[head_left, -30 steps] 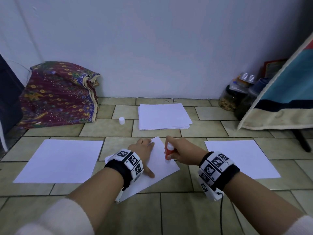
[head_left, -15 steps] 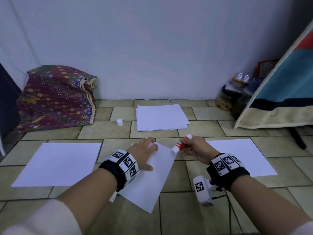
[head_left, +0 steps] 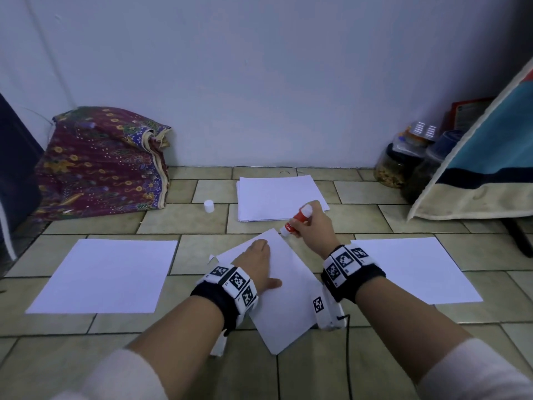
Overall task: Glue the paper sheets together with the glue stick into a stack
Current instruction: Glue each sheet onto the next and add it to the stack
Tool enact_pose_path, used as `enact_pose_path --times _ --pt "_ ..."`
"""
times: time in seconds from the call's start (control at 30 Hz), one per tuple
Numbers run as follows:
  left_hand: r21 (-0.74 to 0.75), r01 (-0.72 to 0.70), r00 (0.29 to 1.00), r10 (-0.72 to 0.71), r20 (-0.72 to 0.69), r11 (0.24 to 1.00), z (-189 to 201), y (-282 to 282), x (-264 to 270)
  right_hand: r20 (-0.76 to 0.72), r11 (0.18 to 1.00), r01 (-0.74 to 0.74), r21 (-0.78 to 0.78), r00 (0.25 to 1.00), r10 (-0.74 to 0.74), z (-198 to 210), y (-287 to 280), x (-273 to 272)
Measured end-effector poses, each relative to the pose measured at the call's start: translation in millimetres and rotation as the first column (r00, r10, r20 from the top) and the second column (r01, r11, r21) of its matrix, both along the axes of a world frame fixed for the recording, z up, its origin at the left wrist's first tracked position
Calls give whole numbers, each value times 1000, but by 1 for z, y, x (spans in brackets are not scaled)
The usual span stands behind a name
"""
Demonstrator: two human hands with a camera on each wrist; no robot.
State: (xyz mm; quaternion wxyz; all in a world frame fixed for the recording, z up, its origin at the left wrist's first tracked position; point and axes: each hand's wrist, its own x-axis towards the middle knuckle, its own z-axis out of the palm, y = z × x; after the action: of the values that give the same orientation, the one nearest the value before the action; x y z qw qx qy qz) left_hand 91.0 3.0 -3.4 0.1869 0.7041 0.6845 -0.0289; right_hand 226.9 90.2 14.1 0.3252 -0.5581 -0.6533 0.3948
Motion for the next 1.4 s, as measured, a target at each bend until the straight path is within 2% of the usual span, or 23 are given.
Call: enact_pose_path --times 0.1,0.2,0.27,0.43,0.83,1.13,1.17,1.2,1.23,1.3,1.33,1.4 --pt "-5 -21 1000 21 23 1000 -2 1 -3 95 990 -136 45 987 131 2 -2 -20" --pt "-5 -20 1000 20 23 1000 -4 1 -5 252 965 -253 65 940 229 -2 0 -30" --pt "-10 -21 999 21 31 1000 -5 1 -5 289 945 -322 60 912 293 -2 1 -30" --pt "-15 -32 999 32 17 999 -4 1 -4 459 874 -485 19 781 423 7 1 -18" --pt "-53 21 1000 -22 -6 998 1 1 -7 428 752 -657 -49 667 610 11 -32 48" --pt "-109 167 984 -174 -50 980 14 -1 -16 373 642 -747 -172 554 745 19 -46 94" --pt "-105 174 981 -181 -62 979 12 -1 -16 385 657 -734 -176 562 732 19 -44 98" --pt "-106 175 978 -185 -100 979 12 -1 -15 387 695 -701 -163 602 698 19 -41 101" --pt "-105 169 970 -184 -159 980 12 -1 -15 346 757 -639 -138 685 641 18 -37 103" --pt "-77 155 943 -171 -285 985 14 -3 -12 65 883 -457 -107 883 465 19 -30 106" --pt "-47 155 929 -162 -334 987 14 -5 -11 -95 925 -360 -120 932 350 19 -26 106" --pt "30 174 909 -149 -389 984 13 -9 -8 -305 964 -200 -175 942 140 22 -19 102"
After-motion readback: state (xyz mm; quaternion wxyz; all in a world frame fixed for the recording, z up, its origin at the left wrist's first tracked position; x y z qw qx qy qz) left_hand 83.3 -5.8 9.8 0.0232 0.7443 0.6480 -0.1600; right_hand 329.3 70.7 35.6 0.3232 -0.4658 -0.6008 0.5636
